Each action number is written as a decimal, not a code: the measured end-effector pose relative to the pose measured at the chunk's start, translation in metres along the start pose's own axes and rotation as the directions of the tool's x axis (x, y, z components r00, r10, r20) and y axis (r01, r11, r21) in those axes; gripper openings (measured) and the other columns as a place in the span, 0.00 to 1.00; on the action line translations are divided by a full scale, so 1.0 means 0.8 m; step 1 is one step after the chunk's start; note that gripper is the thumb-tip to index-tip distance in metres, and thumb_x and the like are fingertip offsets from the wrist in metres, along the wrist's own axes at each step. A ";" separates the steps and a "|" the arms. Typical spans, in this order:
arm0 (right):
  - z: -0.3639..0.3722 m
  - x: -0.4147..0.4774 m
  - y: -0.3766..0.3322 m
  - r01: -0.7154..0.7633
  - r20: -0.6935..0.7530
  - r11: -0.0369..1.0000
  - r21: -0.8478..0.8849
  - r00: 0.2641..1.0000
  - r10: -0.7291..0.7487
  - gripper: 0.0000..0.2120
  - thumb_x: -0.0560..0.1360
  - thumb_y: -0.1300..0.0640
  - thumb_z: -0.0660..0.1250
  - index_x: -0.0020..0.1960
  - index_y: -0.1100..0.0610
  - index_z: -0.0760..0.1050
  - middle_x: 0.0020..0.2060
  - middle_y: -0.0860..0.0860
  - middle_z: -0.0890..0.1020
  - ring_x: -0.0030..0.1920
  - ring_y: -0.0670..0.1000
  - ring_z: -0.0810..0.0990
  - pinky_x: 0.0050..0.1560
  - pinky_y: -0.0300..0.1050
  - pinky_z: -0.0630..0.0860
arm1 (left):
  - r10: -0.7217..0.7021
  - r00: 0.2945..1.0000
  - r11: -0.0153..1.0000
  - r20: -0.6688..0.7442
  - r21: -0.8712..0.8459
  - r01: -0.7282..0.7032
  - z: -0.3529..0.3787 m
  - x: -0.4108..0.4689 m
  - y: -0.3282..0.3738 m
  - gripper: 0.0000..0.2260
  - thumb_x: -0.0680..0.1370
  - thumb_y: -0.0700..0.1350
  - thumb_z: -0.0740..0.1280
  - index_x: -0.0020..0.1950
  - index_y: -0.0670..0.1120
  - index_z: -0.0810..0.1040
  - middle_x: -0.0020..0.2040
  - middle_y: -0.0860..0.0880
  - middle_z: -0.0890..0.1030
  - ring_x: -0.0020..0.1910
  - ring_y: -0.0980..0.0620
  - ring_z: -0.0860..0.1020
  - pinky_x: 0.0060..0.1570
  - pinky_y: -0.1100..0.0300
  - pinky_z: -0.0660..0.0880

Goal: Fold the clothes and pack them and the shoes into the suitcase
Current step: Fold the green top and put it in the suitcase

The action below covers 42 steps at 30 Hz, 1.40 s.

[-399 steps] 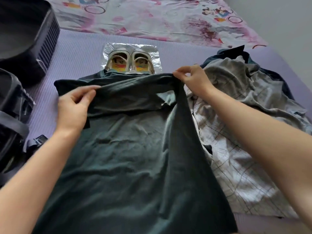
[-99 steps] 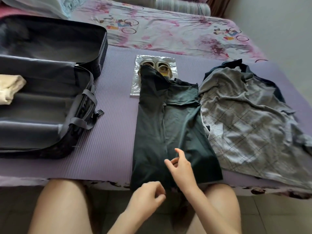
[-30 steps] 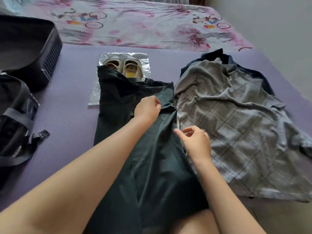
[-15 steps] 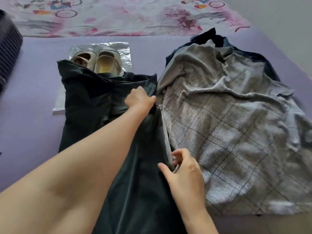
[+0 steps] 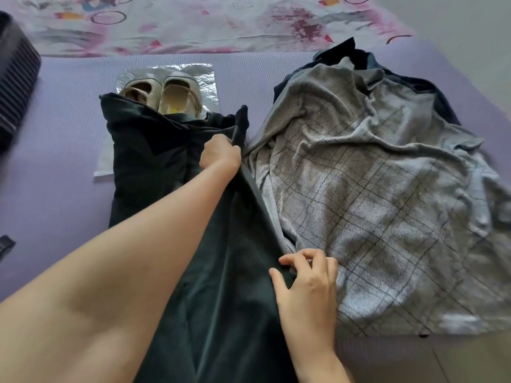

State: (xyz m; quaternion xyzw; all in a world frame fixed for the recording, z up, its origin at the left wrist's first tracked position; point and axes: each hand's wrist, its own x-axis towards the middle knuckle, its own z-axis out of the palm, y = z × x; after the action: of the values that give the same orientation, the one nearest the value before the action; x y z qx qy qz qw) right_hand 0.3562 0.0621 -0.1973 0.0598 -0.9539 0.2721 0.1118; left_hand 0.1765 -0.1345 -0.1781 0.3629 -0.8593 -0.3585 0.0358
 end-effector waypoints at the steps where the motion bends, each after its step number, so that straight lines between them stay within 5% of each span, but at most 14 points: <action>1: 0.002 0.001 0.003 -0.019 -0.011 0.999 0.026 1.000 0.019 0.12 0.62 0.58 0.80 0.41 0.53 0.79 0.42 0.47 0.74 0.46 0.45 0.66 0.49 0.34 0.68 | -0.011 1.000 0.998 0.014 -0.058 0.012 -0.003 0.002 -0.003 0.09 0.76 0.47 0.66 0.54 0.46 0.78 0.54 0.46 0.81 0.53 0.44 0.79 0.50 0.56 0.73; 12: 0.001 0.011 0.006 -0.092 0.070 0.992 0.091 0.994 0.086 0.10 0.67 0.56 0.76 0.47 0.52 0.79 0.45 0.46 0.71 0.47 0.45 0.65 0.48 0.31 0.58 | -0.021 1.000 0.952 -0.020 -0.306 0.014 -0.024 0.006 -0.018 0.04 0.74 0.46 0.70 0.40 0.48 0.78 0.47 0.45 0.82 0.48 0.46 0.80 0.53 0.51 0.78; 17: -0.003 0.008 0.003 -0.073 0.083 0.992 0.103 0.994 0.064 0.07 0.67 0.54 0.76 0.41 0.51 0.79 0.46 0.45 0.72 0.49 0.45 0.65 0.49 0.29 0.56 | 0.000 0.999 0.941 -0.039 -0.339 -0.013 -0.033 0.007 -0.021 0.02 0.75 0.45 0.70 0.43 0.49 0.78 0.48 0.46 0.82 0.48 0.47 0.80 0.52 0.55 0.77; 22: -0.012 -0.015 -0.033 0.203 -0.086 0.977 0.063 0.977 -0.197 0.05 0.70 0.48 0.66 0.41 0.49 0.78 0.35 0.45 0.76 0.41 0.49 0.73 0.45 0.40 0.66 | -0.005 0.998 0.911 -0.055 -0.413 -0.018 -0.052 0.009 -0.026 0.09 0.75 0.45 0.70 0.53 0.45 0.81 0.51 0.47 0.82 0.51 0.49 0.80 0.54 0.56 0.76; 27: 0.002 -0.045 -0.095 0.324 0.037 0.938 0.123 0.943 -0.331 0.07 0.72 0.45 0.61 0.42 0.47 0.73 0.26 0.44 0.77 0.25 0.44 0.75 0.26 0.38 0.64 | 0.053 0.985 0.890 -0.163 -0.440 -0.120 -0.108 0.008 -0.056 0.10 0.76 0.44 0.68 0.55 0.43 0.80 0.48 0.48 0.81 0.49 0.52 0.78 0.55 0.60 0.73; 30: 0.015 -0.068 -0.125 0.354 0.133 0.925 0.136 0.919 -0.372 0.07 0.71 0.46 0.60 0.40 0.46 0.75 0.25 0.42 0.76 0.24 0.43 0.74 0.23 0.35 0.60 | 0.102 0.973 0.859 -0.205 -0.476 -0.190 -0.138 0.002 -0.100 0.11 0.78 0.42 0.64 0.60 0.44 0.78 0.47 0.48 0.81 0.45 0.56 0.77 0.53 0.63 0.73; 34: 0.044 -0.098 -0.137 0.388 0.257 0.920 0.051 0.886 -0.387 0.04 0.67 0.46 0.62 0.37 0.45 0.72 0.20 0.43 0.72 0.18 0.44 0.70 0.23 0.38 0.53 | 0.131 0.968 0.890 -0.212 -0.405 -0.209 -0.148 0.001 -0.155 0.18 0.80 0.39 0.58 0.66 0.53 0.74 0.61 0.52 0.78 0.61 0.52 0.75 0.67 0.53 0.68; 36: 0.057 -0.108 -0.134 0.386 0.295 0.921 0.044 0.876 -0.381 0.04 0.67 0.46 0.58 0.38 0.45 0.70 0.20 0.43 0.71 0.17 0.44 0.69 0.25 0.38 0.51 | 0.159 0.975 0.885 -0.158 -0.416 -0.211 -0.145 -0.005 -0.158 0.19 0.80 0.37 0.56 0.68 0.53 0.73 0.61 0.53 0.78 0.60 0.54 0.74 0.64 0.59 0.69; 39: 0.064 -0.112 -0.127 0.397 0.313 0.918 0.023 0.869 -0.384 0.04 0.67 0.47 0.56 0.41 0.44 0.67 0.20 0.43 0.71 0.17 0.44 0.69 0.23 0.38 0.52 | 0.062 0.998 0.846 0.026 -0.531 -0.039 -0.140 -0.004 -0.131 0.12 0.80 0.40 0.58 0.59 0.51 0.76 0.50 0.52 0.78 0.49 0.55 0.75 0.47 0.65 0.70; 42: 0.063 -0.108 -0.120 0.396 0.338 0.918 0.028 0.861 -0.381 0.08 0.67 0.47 0.56 0.40 0.43 0.74 0.21 0.42 0.73 0.18 0.44 0.70 0.19 0.37 0.58 | -0.132 0.979 0.722 0.152 -0.663 0.200 -0.147 0.011 -0.100 0.10 0.76 0.52 0.66 0.50 0.47 0.79 0.45 0.50 0.80 0.45 0.51 0.77 0.47 0.59 0.73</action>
State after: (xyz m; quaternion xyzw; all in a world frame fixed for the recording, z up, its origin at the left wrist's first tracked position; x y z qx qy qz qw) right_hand 0.4476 -0.0410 -0.2116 0.2938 -0.9327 0.2093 0.0011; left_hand 0.2559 -0.2481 -0.1440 0.3837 -0.6355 -0.6637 0.0921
